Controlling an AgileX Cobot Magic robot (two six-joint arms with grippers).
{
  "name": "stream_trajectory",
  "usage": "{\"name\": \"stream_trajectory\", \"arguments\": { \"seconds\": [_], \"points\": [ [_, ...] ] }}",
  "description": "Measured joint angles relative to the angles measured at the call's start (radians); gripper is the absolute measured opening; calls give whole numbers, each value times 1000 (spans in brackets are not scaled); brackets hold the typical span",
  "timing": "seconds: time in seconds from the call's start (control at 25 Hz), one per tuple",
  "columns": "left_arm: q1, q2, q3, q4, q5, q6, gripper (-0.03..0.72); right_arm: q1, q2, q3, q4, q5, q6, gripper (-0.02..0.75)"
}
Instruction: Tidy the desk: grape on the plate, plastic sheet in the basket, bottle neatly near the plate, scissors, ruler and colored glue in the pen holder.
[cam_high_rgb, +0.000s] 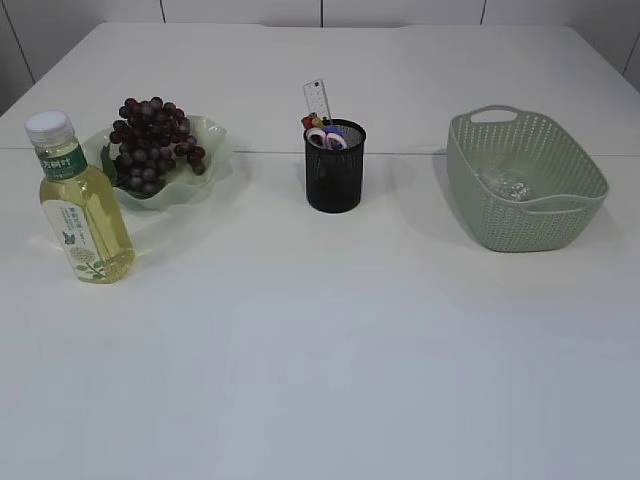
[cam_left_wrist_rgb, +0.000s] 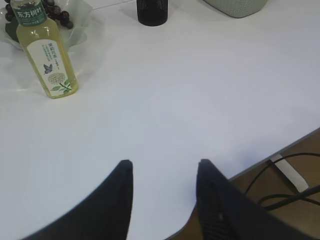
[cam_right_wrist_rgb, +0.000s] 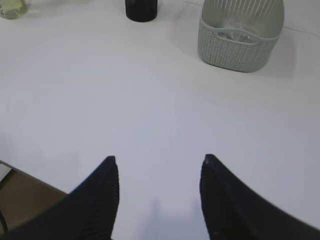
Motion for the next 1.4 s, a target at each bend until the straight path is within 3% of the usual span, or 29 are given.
{"name": "stream_trajectory", "arguments": {
  "seconds": [0.6,0.76,0.88,1.0,1.16,1.4],
  "points": [
    [0,0,0,4,-2,-20,260,0,0,4,0,2,-3,417],
    [0,0,0,4,-2,-20,255,-77,0,4,0,2,-6,417],
    [40,0,0,4,-2,-20,253,-183,0,4,0,2,-6,417],
    [127,0,0,4,-2,-20,253,-257,0,4,0,2,-6,417],
    [243,0,0,4,-2,-20,253,-292,0,4,0,2,-6,417],
    [250,0,0,4,-2,-21,253,-293,0,4,0,2,-6,417]
  ]
}}
